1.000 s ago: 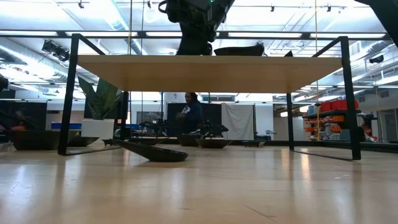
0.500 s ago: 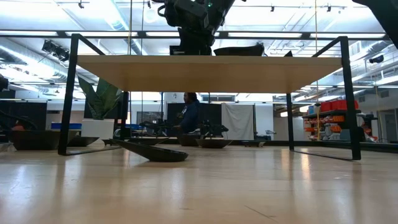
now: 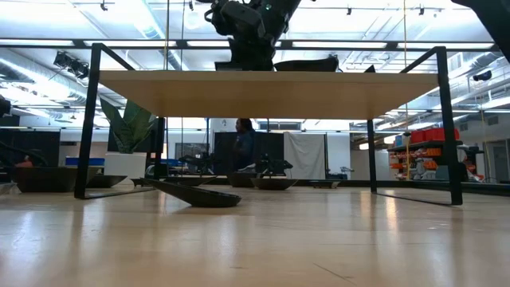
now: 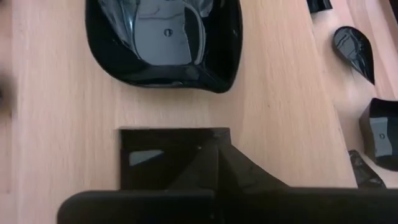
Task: Pick & Place Mini shaped plates
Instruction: Put the square plate on the shelf
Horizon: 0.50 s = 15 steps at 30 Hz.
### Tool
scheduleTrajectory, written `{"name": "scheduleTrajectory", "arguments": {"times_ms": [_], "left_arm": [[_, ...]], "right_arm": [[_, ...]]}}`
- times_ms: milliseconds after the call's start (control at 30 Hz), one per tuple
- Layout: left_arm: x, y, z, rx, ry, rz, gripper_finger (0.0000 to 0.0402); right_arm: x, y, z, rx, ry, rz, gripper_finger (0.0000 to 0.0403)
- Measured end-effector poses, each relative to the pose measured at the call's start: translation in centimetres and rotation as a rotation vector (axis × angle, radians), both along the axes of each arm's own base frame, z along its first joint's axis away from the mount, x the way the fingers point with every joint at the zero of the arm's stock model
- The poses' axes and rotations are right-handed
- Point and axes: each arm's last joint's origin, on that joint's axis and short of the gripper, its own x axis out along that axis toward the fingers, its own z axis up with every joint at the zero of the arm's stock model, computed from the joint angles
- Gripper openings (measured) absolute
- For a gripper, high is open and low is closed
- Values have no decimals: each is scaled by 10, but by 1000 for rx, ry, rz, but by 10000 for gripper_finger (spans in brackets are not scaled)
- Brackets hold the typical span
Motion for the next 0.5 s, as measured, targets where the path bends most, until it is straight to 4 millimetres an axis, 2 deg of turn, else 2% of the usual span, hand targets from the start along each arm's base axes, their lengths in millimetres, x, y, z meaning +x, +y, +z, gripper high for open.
{"name": "scheduleTrajectory", "arguments": {"times_ms": [267,500], "left_arm": [[0,0,0,0,0,0,18],[0,0,0,0,0,0,18]], "right_arm": [[-3,1,6,-2,-10,14,0],[-6,4,15,68,-42,66,0]]}}
